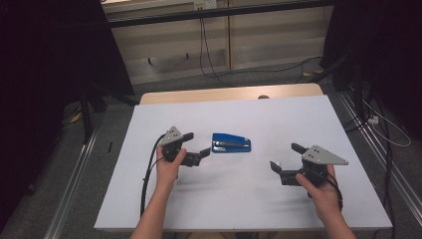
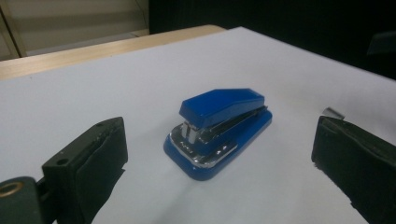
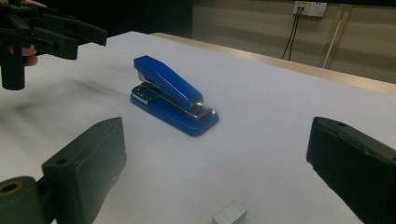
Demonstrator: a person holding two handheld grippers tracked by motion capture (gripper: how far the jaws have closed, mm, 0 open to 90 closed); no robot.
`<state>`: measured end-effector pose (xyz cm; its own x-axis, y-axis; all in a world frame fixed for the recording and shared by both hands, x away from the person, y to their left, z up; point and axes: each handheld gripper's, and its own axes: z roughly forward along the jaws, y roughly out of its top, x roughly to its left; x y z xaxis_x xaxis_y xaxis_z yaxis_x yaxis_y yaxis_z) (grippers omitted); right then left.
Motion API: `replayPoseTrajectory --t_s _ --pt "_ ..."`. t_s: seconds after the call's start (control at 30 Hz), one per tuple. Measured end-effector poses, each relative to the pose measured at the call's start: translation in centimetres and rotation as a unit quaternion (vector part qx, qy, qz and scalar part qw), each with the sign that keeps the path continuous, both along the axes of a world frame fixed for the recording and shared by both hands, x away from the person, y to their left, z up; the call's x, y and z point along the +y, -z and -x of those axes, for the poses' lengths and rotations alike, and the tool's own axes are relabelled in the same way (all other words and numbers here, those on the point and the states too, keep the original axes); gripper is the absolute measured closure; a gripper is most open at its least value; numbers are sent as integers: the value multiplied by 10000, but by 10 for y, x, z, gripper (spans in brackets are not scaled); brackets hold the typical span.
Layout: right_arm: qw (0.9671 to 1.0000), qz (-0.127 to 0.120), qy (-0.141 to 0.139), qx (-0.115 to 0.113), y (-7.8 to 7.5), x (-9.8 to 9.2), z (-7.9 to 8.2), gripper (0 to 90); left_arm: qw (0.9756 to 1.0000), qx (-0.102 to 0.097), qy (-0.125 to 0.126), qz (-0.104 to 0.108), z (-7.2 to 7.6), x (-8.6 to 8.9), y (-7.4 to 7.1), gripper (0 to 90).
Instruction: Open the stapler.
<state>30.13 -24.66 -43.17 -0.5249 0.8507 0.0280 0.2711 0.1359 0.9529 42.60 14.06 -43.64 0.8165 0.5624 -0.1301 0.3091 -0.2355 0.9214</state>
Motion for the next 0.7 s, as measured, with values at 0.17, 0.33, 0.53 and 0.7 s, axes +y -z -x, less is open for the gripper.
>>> replayPoseTrajectory --t_s 0.17,0.33,0.53,0.7 --pt "10000 -17 16 26 0 -1 -2 42 9996 172 13 201 -11 -4 7 47" --pt "9999 5 64 114 2 -1 -3 42 9997 243 -77 49 -23 -5 10 55" --pt "9998 -6 90 152 3 0 -7 42 9998 169 -33 -128 -35 -14 1 56" --pt "9997 99 64 204 4 5 -11 42 9994 216 139 -245 -47 -23 4 91"
